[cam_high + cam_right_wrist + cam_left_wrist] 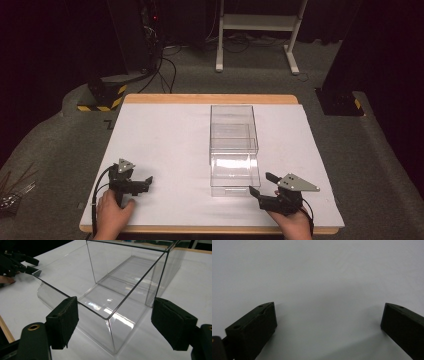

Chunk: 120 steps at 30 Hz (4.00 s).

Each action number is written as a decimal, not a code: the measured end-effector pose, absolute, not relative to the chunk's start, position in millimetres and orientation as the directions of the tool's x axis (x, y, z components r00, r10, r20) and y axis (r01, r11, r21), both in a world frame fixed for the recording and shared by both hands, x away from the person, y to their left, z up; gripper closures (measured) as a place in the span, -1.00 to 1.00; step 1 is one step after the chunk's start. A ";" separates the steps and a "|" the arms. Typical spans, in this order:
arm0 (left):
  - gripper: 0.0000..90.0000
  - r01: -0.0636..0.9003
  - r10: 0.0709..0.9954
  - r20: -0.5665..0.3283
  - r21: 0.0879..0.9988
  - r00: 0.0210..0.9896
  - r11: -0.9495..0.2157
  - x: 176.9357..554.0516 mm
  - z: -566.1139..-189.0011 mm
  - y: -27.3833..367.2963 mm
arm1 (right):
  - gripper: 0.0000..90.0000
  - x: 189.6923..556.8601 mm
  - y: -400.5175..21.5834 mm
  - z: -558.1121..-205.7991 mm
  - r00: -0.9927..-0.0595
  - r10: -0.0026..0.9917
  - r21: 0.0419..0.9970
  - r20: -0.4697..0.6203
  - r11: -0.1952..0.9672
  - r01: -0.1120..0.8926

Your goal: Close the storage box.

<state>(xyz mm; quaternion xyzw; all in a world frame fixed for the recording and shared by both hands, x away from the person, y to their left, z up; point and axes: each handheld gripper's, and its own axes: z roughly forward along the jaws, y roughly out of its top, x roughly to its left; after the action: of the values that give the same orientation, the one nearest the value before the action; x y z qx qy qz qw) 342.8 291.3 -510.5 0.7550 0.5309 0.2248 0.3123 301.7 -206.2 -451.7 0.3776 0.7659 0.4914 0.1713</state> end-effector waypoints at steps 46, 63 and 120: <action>-0.99 0.661 0.942 0.008 0.710 0.335 -0.242 342.9 -510.5 291.3 | -0.58 320.3 -191.3 -466.5 -0.595 0.801 0.869 0.065 0.247 0.428; -0.99 0.662 0.941 0.011 0.708 0.338 -0.246 342.9 -510.3 291.6 | -0.67 335.8 -186.2 -473.1 -0.571 0.821 0.871 0.029 0.260 0.418; -0.99 0.662 0.941 0.011 0.708 0.337 -0.245 342.9 -510.3 291.5 | -0.74 415.9 -168.8 -479.4 -0.442 0.893 0.859 0.088 0.156 0.487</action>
<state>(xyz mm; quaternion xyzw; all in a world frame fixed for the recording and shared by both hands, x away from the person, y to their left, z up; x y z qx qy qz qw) 342.9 291.5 -510.3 0.7563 0.5300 0.2249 0.3108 415.9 -168.8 -479.4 0.4758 0.7249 0.4422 0.2292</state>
